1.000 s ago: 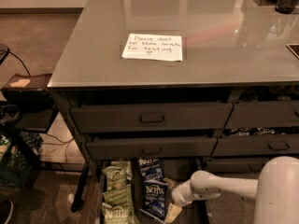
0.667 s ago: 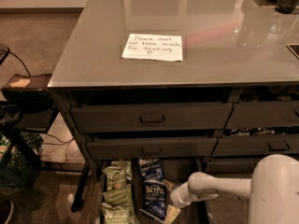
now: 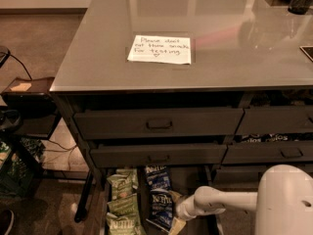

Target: Pick blue chip bag from bottom drawer and place on counter

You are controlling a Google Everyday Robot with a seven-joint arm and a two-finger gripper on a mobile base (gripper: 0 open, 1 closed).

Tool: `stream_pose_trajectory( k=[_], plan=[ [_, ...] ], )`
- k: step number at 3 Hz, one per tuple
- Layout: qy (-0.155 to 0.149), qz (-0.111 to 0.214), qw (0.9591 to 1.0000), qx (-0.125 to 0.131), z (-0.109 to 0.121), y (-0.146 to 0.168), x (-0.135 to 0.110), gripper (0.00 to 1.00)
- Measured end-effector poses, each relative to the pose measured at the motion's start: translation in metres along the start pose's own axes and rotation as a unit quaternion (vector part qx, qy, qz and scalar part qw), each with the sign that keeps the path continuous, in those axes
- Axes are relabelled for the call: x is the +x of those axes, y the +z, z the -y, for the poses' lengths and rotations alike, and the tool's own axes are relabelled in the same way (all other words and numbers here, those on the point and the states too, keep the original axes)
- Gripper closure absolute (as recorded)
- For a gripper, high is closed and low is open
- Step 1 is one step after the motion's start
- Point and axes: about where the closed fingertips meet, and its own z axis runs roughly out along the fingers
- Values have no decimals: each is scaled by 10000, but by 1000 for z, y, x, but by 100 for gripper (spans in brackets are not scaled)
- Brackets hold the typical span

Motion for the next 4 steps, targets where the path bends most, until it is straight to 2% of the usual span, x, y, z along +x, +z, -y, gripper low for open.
stream_pose_trajectory(
  k=[2,4],
  plan=[
    [-99,81,9997,220,6,25,2,0],
    [-26,174,9997,157,11,59,8,0]
  ],
)
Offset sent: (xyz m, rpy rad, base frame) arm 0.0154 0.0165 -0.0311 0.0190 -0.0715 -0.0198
